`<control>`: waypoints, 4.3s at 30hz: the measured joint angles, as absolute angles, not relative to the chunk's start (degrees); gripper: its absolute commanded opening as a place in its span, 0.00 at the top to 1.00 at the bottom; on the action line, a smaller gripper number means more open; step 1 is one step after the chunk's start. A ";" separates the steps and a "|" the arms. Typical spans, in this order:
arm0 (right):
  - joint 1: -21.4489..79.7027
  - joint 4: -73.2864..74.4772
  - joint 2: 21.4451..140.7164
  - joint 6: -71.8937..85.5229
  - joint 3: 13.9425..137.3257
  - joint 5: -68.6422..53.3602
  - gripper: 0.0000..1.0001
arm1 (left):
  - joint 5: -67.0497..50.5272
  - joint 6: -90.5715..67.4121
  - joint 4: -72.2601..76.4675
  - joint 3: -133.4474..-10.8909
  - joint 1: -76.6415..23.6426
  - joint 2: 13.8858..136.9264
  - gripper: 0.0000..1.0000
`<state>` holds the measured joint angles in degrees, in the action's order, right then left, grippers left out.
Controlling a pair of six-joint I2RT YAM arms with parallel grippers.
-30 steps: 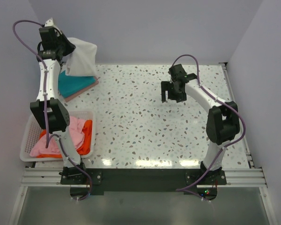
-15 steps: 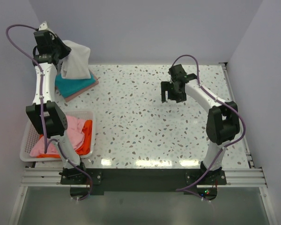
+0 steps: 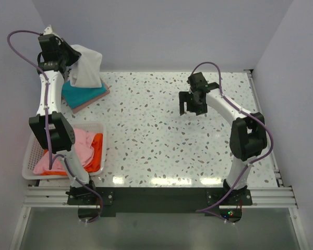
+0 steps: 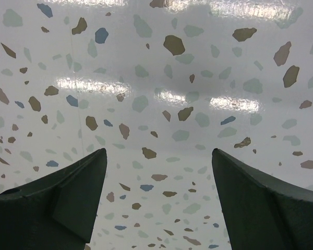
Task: Fold and stack the t-shirts
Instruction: Neatly place the folded tshirt to the corner, then reset both grippers
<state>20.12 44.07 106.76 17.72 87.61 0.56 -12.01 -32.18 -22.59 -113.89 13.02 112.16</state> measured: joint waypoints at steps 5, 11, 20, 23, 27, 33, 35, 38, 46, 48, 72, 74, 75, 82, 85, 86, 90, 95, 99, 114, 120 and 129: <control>20.12 44.01 106.76 17.72 87.44 0.51 0.15 | -12.75 -33.47 -21.26 -113.51 13.02 112.16 1.00; 20.12 43.92 106.76 17.72 87.07 0.49 0.15 | -13.58 -34.59 -20.16 -112.57 13.02 112.16 1.00; 20.12 43.83 106.76 17.72 86.54 0.49 0.15 | -13.69 -34.94 -18.48 -109.36 13.02 111.37 1.00; 20.12 43.83 106.76 17.72 86.52 0.49 0.15 | -13.30 -34.94 -17.47 -106.74 13.08 110.43 1.00; 20.12 43.83 106.76 17.72 86.52 0.51 0.15 | -12.56 -34.92 -16.45 -104.03 13.34 109.51 1.00; 20.12 43.83 106.76 17.72 86.50 0.54 0.15 | -10.37 -34.74 -15.14 -101.67 14.35 109.27 1.00; 20.12 43.86 106.76 17.72 86.48 0.56 0.15 | -9.52 -34.65 -14.83 -101.23 14.87 109.25 1.00; 20.12 43.86 106.76 17.72 86.50 0.56 0.15 | -8.29 -34.37 -14.24 -100.07 15.64 108.92 1.00; 20.12 43.88 106.76 17.72 86.50 0.56 0.15 | -5.56 -33.82 -13.34 -95.55 16.86 107.22 1.00; 20.12 43.88 106.76 17.72 86.48 0.54 0.15 | -5.30 -33.74 -12.93 -94.74 17.10 107.15 1.00; 20.12 43.99 106.76 17.72 86.50 0.80 0.15 | -0.99 -33.19 -11.44 -93.89 20.56 111.42 1.00; 20.12 44.07 106.76 17.74 86.50 0.80 0.15 | -0.95 -33.19 -11.33 -94.11 20.67 112.84 1.00; 20.12 44.16 106.76 17.74 86.50 0.82 0.15 | -0.91 -33.17 -11.35 -94.17 20.69 113.40 1.00; 20.12 44.36 106.76 17.74 86.50 0.97 0.15 | 1.61 -33.28 -11.66 -95.55 20.73 117.12 0.77; 20.12 44.49 106.76 17.72 86.56 0.97 0.15 | 4.01 -33.10 -12.27 -96.12 20.71 117.36 0.40; 20.12 44.64 106.76 17.72 86.70 0.97 0.15 | 4.97 -33.36 -12.36 -96.31 20.71 117.36 0.35; 20.12 44.62 106.76 17.72 87.24 0.97 0.15 | 9.63 -33.39 -12.71 -96.25 20.53 117.03 0.15; 20.12 44.36 106.74 17.72 87.26 0.99 0.15 | 15.59 -32.27 -13.10 -91.33 19.31 111.63 0.10; 20.12 43.24 105.95 17.69 86.56 1.78 0.15 | 19.88 -29.87 -12.99 -87.77 15.81 105.47 0.06; 19.86 37.78 90.63 17.52 74.63 6.70 0.15 | 20.69 -27.46 -15.49 -74.22 -12.36 92.42 0.04; 19.73 35.75 84.62 17.52 68.45 8.54 0.15 | 21.85 -28.10 -16.25 -69.65 -23.59 85.91 0.04; 19.73 32.91 76.31 17.54 61.25 10.81 0.15 | 27.00 -29.61 -18.13 -63.31 -29.85 72.97 0.04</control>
